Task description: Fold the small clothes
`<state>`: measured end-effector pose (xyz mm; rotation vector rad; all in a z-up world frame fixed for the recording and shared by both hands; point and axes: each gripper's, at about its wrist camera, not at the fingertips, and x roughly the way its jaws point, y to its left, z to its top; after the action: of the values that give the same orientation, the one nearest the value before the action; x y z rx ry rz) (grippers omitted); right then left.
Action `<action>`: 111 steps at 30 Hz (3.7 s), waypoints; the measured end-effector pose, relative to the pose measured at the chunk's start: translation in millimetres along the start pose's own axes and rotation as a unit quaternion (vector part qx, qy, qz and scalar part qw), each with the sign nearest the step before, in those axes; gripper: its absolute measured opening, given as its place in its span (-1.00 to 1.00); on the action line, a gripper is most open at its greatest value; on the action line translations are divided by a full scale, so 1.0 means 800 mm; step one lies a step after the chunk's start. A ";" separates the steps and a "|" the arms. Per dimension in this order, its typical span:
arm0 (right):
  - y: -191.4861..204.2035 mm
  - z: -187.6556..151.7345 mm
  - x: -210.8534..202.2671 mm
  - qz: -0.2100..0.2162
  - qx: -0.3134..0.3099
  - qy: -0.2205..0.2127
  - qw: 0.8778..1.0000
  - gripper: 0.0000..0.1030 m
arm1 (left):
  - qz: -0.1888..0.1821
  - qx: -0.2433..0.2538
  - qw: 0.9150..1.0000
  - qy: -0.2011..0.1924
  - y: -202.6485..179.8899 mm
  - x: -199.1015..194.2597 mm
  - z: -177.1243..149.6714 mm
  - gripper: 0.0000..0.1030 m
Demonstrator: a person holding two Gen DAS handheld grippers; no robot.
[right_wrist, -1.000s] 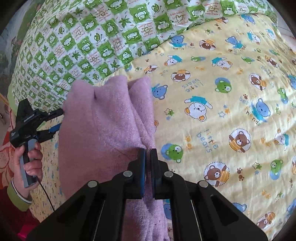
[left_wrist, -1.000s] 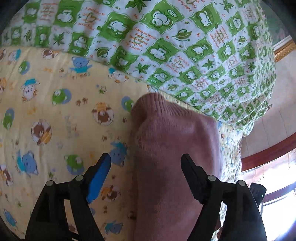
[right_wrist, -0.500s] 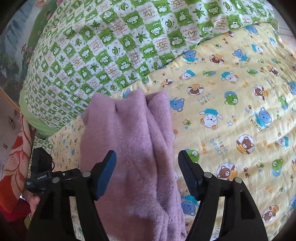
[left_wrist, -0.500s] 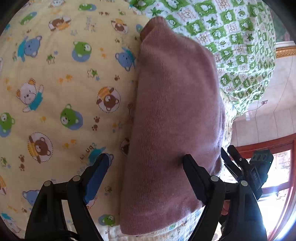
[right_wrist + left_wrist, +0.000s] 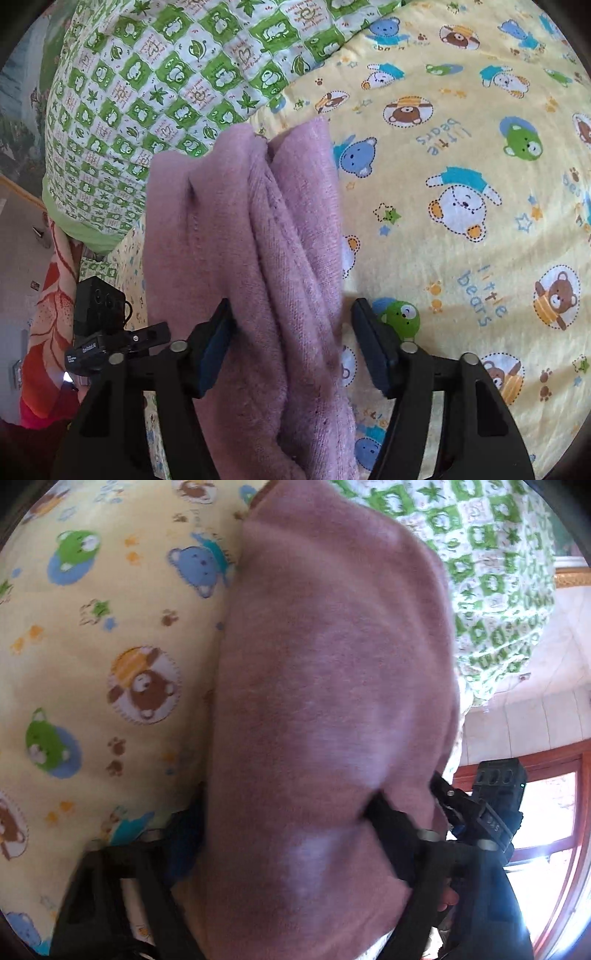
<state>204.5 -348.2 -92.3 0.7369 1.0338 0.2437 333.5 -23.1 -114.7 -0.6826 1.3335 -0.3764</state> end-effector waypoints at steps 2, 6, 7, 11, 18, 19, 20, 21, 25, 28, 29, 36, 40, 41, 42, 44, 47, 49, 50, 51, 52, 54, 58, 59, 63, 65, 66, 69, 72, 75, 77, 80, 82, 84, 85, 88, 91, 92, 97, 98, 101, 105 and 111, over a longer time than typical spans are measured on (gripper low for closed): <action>0.002 -0.001 0.001 0.014 0.008 0.004 1.000 -0.24 | -0.002 0.009 1.000 -0.009 -0.006 -0.004 -0.001 0.08; 0.019 -0.004 -0.012 0.016 0.010 -0.011 1.000 -0.35 | -0.018 0.031 0.999 -0.028 -0.015 -0.028 -0.005 -0.24; 0.024 -0.004 -0.015 0.021 0.008 -0.016 1.000 -0.36 | -0.023 0.029 0.999 -0.031 -0.017 -0.034 -0.006 -0.25; 0.060 -0.012 -0.033 0.054 0.001 -0.035 0.998 -0.39 | -0.031 0.032 0.997 -0.057 -0.020 -0.076 -0.020 -0.27; 0.143 -0.043 -0.022 0.103 -0.031 -0.028 0.994 -0.39 | -0.012 0.029 0.993 -0.115 0.012 -0.196 -0.057 -0.27; 0.154 -0.049 -0.016 0.115 -0.034 -0.024 0.993 -0.39 | -0.007 0.026 0.992 -0.122 0.022 -0.214 -0.064 -0.27; 0.162 -0.054 -0.010 0.122 -0.036 -0.021 0.992 -0.39 | 0.000 0.023 0.991 -0.129 0.034 -0.232 -0.071 -0.27; 0.175 -0.060 0.000 0.132 -0.038 -0.015 0.990 -0.39 | 0.006 0.021 0.991 -0.133 0.035 -0.238 -0.071 -0.27; 0.212 -0.084 0.036 0.156 -0.050 0.014 0.986 -0.39 | 0.035 0.013 0.987 -0.154 0.071 -0.286 -0.094 -0.27; 0.238 -0.105 0.069 0.171 -0.057 0.041 0.983 -0.39 | 0.039 -0.009 0.985 -0.167 0.115 -0.333 -0.116 -0.27; 0.242 -0.110 0.075 0.174 -0.058 0.046 0.982 -0.39 | 0.041 -0.015 0.984 -0.170 0.125 -0.340 -0.122 -0.27; 0.259 -0.134 0.124 0.178 -0.063 0.093 0.978 -0.39 | 0.031 -0.058 0.985 -0.159 0.197 -0.341 -0.154 -0.27; 0.241 -0.141 0.148 0.155 -0.047 0.112 0.980 -0.39 | 0.039 -0.079 0.985 -0.145 0.229 -0.321 -0.164 -0.27; 0.236 -0.142 0.153 0.150 -0.044 0.115 0.981 -0.39 | 0.044 -0.077 0.986 -0.143 0.232 -0.317 -0.166 -0.26; 0.232 -0.143 0.158 0.145 -0.044 0.117 0.982 -0.39 | 0.044 -0.078 0.986 -0.143 0.235 -0.314 -0.167 -0.25; 0.228 -0.143 0.163 0.138 -0.047 0.119 0.982 -0.39 | 0.042 -0.080 0.985 -0.144 0.239 -0.311 -0.167 -0.21; 0.227 -0.144 0.170 0.131 -0.048 0.119 0.983 -0.39 | 0.042 -0.085 0.986 -0.139 0.245 -0.309 -0.167 -0.13; 0.226 -0.144 0.171 0.129 -0.047 0.119 0.983 -0.39 | 0.046 -0.086 0.986 -0.134 0.246 -0.308 -0.168 -0.07; 0.225 -0.145 0.171 0.129 -0.045 0.118 0.984 -0.38 | 0.045 -0.085 0.986 -0.133 0.246 -0.308 -0.169 -0.07; 0.225 -0.146 0.170 0.128 -0.043 0.116 0.984 -0.38 | 0.045 -0.085 0.986 -0.133 0.244 -0.309 -0.169 -0.07; 0.225 -0.147 0.170 0.127 -0.042 0.115 0.984 -0.38 | 0.044 -0.085 0.986 -0.133 0.244 -0.310 -0.171 -0.07; 0.226 -0.148 0.167 0.125 -0.039 0.112 0.985 -0.38 | 0.043 -0.090 0.986 -0.132 0.243 -0.310 -0.173 0.02; 0.229 -0.151 0.164 0.116 -0.035 0.106 0.987 -0.28 | 0.027 -0.137 0.983 -0.122 0.260 -0.311 -0.182 0.34; 0.228 -0.152 0.162 0.112 -0.030 0.105 0.988 -0.18 | 0.024 -0.139 0.982 -0.123 0.261 -0.312 -0.185 0.34; 0.221 -0.159 0.149 0.102 -0.004 0.107 0.989 0.11 | 0.030 -0.126 0.985 -0.117 0.254 -0.320 -0.203 0.34; 0.218 -0.164 0.138 0.102 -0.004 0.103 0.989 0.12 | 0.034 -0.118 0.986 -0.112 0.250 -0.322 -0.211 0.34; 0.217 -0.168 0.129 0.097 -0.006 0.097 0.990 0.12 | 0.036 -0.116 0.986 -0.111 0.247 -0.324 -0.215 0.35; 0.213 -0.176 0.101 0.080 -0.012 0.072 0.994 0.15 | 0.039 -0.114 0.987 -0.109 0.243 -0.328 -0.226 0.40; 0.207 -0.187 0.078 0.081 -0.009 0.060 0.995 0.18 | 0.039 -0.113 0.988 -0.102 0.241 -0.326 -0.236 0.40; 0.208 -0.202 0.066 0.082 -0.014 0.066 0.994 0.19 | 0.046 -0.105 0.989 -0.091 0.239 -0.321 -0.243 0.41; 0.209 -0.212 0.062 0.079 -0.023 0.073 0.994 0.20 | 0.051 -0.098 0.990 -0.086 0.238 -0.318 -0.248 0.41; 0.208 -0.226 0.067 0.071 -0.028 0.081 0.994 0.23 | 0.065 -0.078 0.991 -0.084 0.232 -0.310 -0.255 0.40; 0.204 -0.232 0.077 0.070 -0.021 0.086 0.994 0.23 | 0.073 -0.064 0.992 -0.078 0.227 -0.304 -0.256 0.36; 0.202 -0.237 0.089 0.070 -0.021 0.093 0.993 0.23 | 0.066 -0.049 0.994 -0.066 0.220 -0.297 -0.256 -0.05; 0.202 -0.239 0.093 0.073 -0.020 0.098 0.992 0.19 | 0.066 -0.042 0.995 -0.058 0.216 -0.293 -0.255 -0.17; 0.208 -0.244 0.104 0.094 -0.025 0.118 0.988 -0.62 | 0.047 -0.039 0.996 -0.059 0.212 -0.303 -0.255 -0.54; 0.217 -0.239 0.088 0.127 -0.009 0.120 0.985 -0.71 | -0.014 -0.046 0.995 -0.084 0.208 -0.342 -0.256 -0.61; 0.219 -0.235 0.078 0.154 0.002 0.114 0.982 -0.72 | -0.024 -0.039 0.995 -0.090 0.206 -0.353 -0.256 -0.61; 0.231 -0.218 0.047 0.174 -0.025 0.100 0.979 -0.73 | 0.008 -0.001 0.998 -0.069 0.203 -0.344 -0.259 -0.65; 0.232 -0.219 0.051 0.148 -0.049 0.106 0.982 -0.73 | 0.021 0.000 0.998 -0.060 0.206 -0.333 -0.260 -0.65; 0.226 -0.228 0.077 0.088 -0.090 0.128 0.984 -0.74 | 0.058 0.006 0.997 -0.043 0.215 -0.309 -0.266 -0.65; 0.214 -0.240 0.102 0.039 -0.122 0.126 0.984 -0.73 | 0.088 0.023 0.995 -0.049 0.206 -0.303 -0.269 -0.62; 0.215 -0.237 0.100 0.010 -0.111 0.099 0.989 -0.32 | 0.145 0.031 0.987 -0.065 0.192 -0.310 -0.279 -0.25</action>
<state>110.8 -97.2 -91.6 0.5295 1.1667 0.4498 44.2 192.4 -44.6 -0.4450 1.2685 -0.1347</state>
